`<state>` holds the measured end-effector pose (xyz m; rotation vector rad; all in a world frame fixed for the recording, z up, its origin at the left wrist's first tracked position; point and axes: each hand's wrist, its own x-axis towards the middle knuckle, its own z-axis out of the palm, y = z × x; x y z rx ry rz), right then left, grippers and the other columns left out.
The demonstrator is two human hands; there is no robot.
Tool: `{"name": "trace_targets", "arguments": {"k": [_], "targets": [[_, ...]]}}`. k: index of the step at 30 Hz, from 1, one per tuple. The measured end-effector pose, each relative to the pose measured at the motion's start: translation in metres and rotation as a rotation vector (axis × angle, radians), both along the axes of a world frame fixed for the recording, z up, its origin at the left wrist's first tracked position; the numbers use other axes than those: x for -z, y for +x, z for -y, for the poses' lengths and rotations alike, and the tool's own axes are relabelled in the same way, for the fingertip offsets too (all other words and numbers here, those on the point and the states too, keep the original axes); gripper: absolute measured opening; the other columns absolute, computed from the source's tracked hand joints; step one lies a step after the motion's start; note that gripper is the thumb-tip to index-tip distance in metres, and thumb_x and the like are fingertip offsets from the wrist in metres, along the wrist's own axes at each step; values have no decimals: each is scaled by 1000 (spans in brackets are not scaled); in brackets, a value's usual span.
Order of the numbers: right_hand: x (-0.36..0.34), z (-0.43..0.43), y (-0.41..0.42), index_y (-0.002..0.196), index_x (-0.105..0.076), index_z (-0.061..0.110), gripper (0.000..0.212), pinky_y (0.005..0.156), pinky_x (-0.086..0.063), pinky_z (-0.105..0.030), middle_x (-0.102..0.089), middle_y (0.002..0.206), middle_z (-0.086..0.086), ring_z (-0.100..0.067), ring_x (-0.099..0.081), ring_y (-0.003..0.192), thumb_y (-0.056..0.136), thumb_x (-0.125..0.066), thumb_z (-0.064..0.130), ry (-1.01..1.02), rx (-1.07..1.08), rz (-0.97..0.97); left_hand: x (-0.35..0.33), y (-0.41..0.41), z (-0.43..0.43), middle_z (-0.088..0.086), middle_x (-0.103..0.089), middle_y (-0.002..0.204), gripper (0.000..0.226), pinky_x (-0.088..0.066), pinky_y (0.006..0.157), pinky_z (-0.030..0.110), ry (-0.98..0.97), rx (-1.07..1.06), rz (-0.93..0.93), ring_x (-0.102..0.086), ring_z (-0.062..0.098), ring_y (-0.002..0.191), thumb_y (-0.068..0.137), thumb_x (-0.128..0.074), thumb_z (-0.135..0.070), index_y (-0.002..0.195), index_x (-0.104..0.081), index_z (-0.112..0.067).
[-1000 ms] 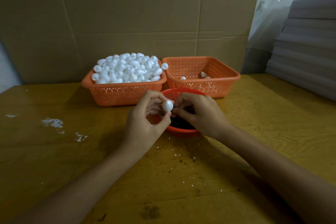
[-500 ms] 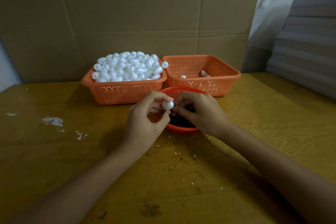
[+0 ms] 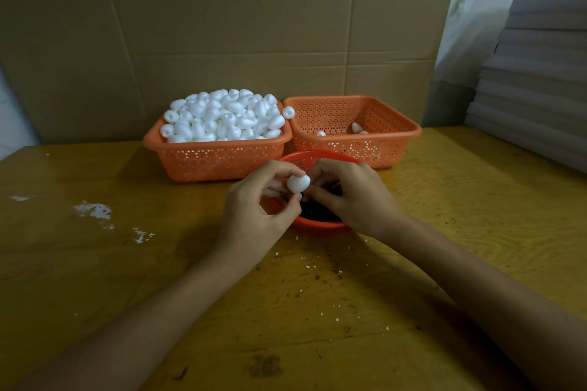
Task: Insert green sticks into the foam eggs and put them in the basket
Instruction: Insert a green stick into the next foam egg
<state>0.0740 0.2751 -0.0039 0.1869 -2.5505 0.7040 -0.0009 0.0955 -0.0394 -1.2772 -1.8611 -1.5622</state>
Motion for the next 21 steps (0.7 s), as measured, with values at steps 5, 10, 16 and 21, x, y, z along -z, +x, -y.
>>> {"name": "trace_targets", "arguments": {"k": [5,10,16,21], "targets": [[0,0,0,99,-73,17,4,79,-56,-44,-78,90,10,-7,-73,86,96,-72,20,-9,5,0,-2,2,0,-10,-76,104,36,-58,80,26,-5,-15,8,-73,12,93,85,-79,5,113,-74,-17],[1,-1,0,97,-73,19,2,78,-55,-44,-78,89,11,-6,-73,86,96,-73,20,-7,8,-12,-3,3,0,-8,-77,104,35,-59,81,30,-4,-15,13,-74,13,92,85,-79,5,115,-75,-14],[1,-1,-1,100,-72,19,4,78,-57,-43,-77,90,12,-5,-73,86,97,-72,21,0,-3,-7,-4,3,1,-5,-77,106,36,-57,80,20,19,-3,34,-73,12,94,87,-78,6,118,-75,-12],[1,-1,-1,102,-72,19,5,80,-57,-43,-77,91,12,-5,-73,87,97,-72,21,15,-3,-2,-4,3,1,-5,-77,107,37,-56,81,18,38,3,65,-74,12,95,87,-78,6,118,-74,-13]]}}
